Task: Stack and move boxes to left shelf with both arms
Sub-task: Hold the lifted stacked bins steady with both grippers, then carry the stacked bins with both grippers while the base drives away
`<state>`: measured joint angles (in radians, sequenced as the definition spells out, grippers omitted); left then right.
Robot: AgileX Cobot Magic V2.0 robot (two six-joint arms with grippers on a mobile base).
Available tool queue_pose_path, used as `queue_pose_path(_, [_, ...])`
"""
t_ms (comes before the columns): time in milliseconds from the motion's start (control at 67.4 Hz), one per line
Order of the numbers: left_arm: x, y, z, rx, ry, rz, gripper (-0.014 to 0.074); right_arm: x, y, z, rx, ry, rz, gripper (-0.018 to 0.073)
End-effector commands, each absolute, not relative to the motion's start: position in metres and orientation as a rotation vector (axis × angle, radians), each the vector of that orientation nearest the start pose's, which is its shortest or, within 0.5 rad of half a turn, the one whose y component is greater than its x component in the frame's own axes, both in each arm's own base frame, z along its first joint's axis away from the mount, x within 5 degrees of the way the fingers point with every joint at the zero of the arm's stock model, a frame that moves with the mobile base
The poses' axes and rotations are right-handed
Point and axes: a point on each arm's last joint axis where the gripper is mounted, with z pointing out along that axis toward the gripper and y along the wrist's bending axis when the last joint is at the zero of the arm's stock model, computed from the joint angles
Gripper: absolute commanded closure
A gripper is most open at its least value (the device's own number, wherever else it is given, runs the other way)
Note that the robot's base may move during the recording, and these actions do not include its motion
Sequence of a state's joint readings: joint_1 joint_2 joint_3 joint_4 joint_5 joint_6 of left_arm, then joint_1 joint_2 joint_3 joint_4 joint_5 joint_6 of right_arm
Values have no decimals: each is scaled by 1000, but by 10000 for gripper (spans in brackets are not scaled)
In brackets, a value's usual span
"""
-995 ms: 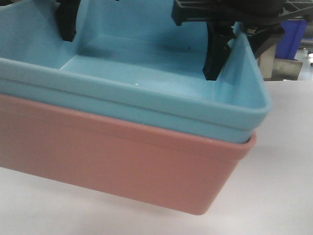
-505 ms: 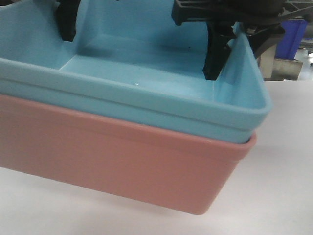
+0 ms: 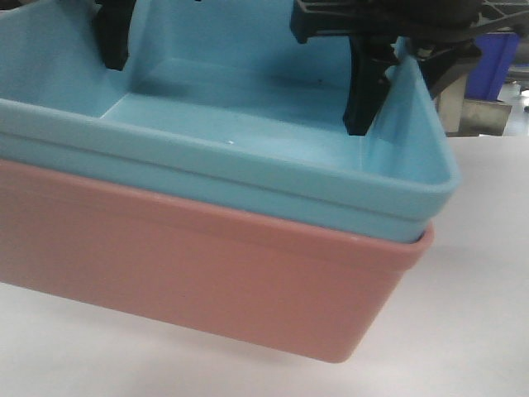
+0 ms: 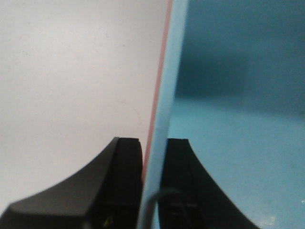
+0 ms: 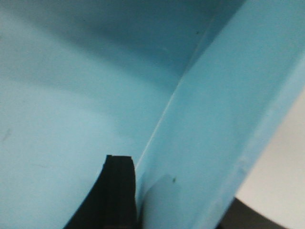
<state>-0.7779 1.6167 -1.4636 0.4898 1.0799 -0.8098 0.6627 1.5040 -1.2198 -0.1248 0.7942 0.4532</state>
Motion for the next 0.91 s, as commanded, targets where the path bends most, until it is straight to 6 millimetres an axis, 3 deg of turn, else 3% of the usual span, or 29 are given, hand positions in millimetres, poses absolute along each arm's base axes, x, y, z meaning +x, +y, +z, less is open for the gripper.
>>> queue_pose_path(0, [258,-239,368,163,2357,-347,605,258,212,356,-317,2225,595,503])
queue_pose_path(891, [258,-239,368,163,2357,-347,605,258,212,356,-317,2225,595,503])
